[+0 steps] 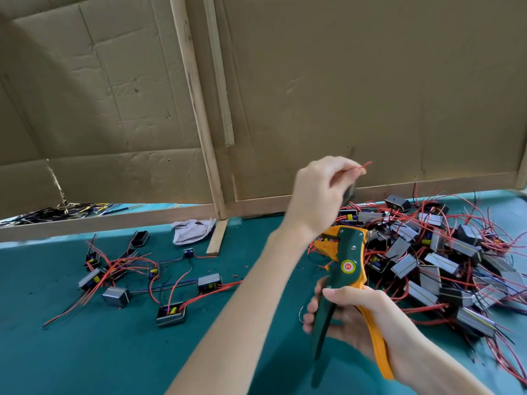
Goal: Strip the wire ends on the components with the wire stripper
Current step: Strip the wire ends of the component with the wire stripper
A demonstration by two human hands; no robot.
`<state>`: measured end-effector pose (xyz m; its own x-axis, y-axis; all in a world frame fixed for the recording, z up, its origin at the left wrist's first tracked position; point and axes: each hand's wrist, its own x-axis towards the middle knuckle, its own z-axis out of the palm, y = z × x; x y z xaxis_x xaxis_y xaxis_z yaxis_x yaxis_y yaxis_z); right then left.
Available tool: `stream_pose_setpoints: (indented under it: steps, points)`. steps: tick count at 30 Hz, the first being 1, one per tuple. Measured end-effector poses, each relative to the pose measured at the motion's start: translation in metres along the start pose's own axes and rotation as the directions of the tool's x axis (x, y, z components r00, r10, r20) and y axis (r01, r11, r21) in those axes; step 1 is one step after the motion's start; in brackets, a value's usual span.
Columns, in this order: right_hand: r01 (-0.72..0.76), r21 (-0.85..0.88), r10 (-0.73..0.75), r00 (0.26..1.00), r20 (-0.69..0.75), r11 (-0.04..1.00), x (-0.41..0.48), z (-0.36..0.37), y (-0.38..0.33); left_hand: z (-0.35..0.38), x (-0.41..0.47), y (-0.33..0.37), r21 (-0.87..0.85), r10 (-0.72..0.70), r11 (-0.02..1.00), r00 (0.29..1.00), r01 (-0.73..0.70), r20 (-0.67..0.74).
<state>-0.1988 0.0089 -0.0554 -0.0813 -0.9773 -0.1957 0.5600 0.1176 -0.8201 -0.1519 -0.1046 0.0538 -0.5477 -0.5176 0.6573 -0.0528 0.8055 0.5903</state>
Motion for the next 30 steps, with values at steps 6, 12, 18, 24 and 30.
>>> stream_pose_setpoints:
  steps: [6,12,18,24,30]
  points:
    - [-0.027,0.031,0.028,0.999,-0.030,0.999,0.000,-0.002,-0.002,0.025,-0.003,0.004,0.033,-0.116,0.993,0.861,0.115,0.496]
    - [-0.032,0.059,0.035,0.999,-0.041,0.998,0.003,-0.004,-0.001,-0.058,-0.039,-0.041,0.286,-0.280,0.944,0.852,0.161,0.443]
    - [0.008,0.043,-0.006,0.999,-0.044,0.999,0.007,-0.006,-0.001,-0.124,-0.078,-0.112,0.788,-0.796,0.527,0.508,0.317,0.328]
    - [0.058,0.095,-0.054,0.998,-0.045,0.994,0.009,-0.012,-0.001,-0.133,-0.090,-0.135,0.804,-0.830,0.479,0.481,0.352,0.284]
    - [0.086,0.077,-0.084,0.996,-0.031,0.993,0.012,-0.017,0.001,-0.133,-0.085,-0.131,0.458,-0.617,0.733,0.775,0.503,0.137]
